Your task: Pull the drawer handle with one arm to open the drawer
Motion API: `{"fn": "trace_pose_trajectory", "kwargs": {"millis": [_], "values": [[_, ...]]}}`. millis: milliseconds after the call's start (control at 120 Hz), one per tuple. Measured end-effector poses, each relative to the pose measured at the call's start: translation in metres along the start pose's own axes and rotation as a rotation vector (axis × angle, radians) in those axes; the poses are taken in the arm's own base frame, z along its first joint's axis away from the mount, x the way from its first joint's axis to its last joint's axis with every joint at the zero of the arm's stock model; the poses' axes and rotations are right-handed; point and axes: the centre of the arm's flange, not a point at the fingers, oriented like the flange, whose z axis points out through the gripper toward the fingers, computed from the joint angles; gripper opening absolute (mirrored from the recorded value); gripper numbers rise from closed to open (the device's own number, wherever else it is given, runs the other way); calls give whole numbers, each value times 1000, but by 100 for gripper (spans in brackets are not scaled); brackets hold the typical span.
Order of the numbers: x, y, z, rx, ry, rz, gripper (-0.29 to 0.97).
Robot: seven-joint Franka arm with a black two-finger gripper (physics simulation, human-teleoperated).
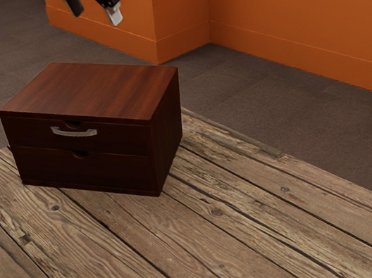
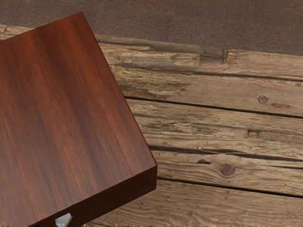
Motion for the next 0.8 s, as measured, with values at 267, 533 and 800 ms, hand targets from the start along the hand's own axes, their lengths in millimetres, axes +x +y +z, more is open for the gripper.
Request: {"fn": "trace_pose_trajectory", "kwargs": {"millis": [267, 533, 800], "values": [[-86, 76, 32, 65, -100, 51, 68], [-247, 86, 47, 10, -138, 428, 68], [-179, -28, 173, 153, -170, 621, 68]]}}
